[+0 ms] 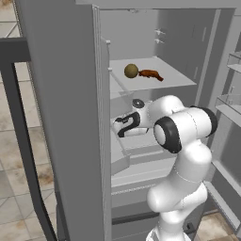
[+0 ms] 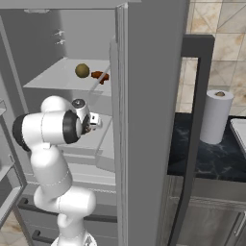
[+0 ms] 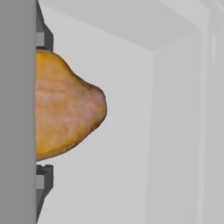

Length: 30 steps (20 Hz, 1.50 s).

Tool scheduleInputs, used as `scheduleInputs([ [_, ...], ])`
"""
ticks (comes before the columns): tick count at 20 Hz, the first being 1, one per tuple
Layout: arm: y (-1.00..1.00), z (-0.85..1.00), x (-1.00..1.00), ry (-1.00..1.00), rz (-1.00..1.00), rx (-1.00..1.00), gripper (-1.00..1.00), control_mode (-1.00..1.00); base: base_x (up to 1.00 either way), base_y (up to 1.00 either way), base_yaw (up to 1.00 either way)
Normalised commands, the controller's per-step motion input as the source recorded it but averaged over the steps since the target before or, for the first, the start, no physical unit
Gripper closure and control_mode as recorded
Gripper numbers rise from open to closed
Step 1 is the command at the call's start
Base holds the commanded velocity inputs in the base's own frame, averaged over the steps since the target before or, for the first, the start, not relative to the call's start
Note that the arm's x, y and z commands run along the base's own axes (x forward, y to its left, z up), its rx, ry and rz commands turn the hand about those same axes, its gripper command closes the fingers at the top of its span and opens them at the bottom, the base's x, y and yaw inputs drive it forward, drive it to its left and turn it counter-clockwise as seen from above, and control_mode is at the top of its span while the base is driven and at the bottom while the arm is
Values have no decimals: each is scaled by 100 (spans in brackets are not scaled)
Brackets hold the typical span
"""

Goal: Place one potato and one chicken drumstick in each tupperware on the nearby counter, to pack two identical lunches.

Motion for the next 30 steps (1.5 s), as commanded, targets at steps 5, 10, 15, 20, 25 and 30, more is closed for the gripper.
scheduleInputs([
  [5, 6, -51, 0, 1, 0, -3, 100, -100, 0, 0, 0],
  [10, 0, -8, -2, 1, 0, 0, 100, -100, 0, 0, 0],
  [15, -21, 0, -88, -6, -2, 0, 100, -100, 0, 0, 0],
  [20, -32, 37, -100, -4, -3, 1, 100, -100, 0, 0, 0],
  [25, -17, 88, -100, 0, 0, 0, 100, -100, 0, 0, 0],
  [30, -2, 100, -100, 1, 0, 0, 100, -100, 0, 0, 0],
])
